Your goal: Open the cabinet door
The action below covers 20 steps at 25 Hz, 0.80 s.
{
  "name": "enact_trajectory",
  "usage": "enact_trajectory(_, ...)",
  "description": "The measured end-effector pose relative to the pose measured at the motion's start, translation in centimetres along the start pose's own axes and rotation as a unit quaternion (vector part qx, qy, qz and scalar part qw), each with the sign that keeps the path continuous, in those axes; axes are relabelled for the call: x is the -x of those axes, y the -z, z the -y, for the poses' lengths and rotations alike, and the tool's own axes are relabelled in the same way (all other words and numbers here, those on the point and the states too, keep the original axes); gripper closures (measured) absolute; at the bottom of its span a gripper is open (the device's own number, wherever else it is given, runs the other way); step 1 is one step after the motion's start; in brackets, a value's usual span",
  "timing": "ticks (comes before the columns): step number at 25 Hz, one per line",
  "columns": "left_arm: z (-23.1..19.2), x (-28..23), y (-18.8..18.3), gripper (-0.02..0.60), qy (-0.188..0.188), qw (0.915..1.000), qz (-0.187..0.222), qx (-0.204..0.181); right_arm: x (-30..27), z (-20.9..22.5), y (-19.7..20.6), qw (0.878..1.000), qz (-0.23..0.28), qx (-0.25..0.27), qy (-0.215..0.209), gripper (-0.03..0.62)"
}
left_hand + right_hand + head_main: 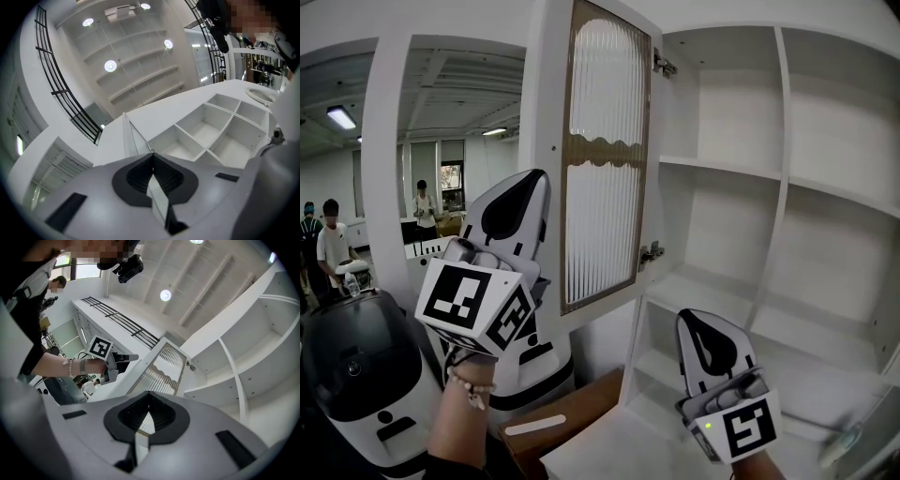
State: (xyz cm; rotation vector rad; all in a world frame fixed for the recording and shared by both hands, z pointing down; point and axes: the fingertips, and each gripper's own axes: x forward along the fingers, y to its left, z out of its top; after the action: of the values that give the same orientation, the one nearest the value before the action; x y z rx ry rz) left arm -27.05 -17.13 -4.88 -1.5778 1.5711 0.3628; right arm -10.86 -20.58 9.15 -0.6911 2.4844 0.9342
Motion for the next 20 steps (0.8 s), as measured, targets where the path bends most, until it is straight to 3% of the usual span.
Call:
enact_trajectory(8,5.0,0.5,1.3,0.581,0.029,0.9995,-0.008,0.009,1.6,1.0,0.6,1.000,-0.010,-0.001,0.018,0.594)
enact_trajectory(20,13.4,1.2,5.3,0.581,0.091,0.9944,-0.030,0.046,4.8,2.6,3.4,0.996,-0.064,-0.006,0.054,0.594)
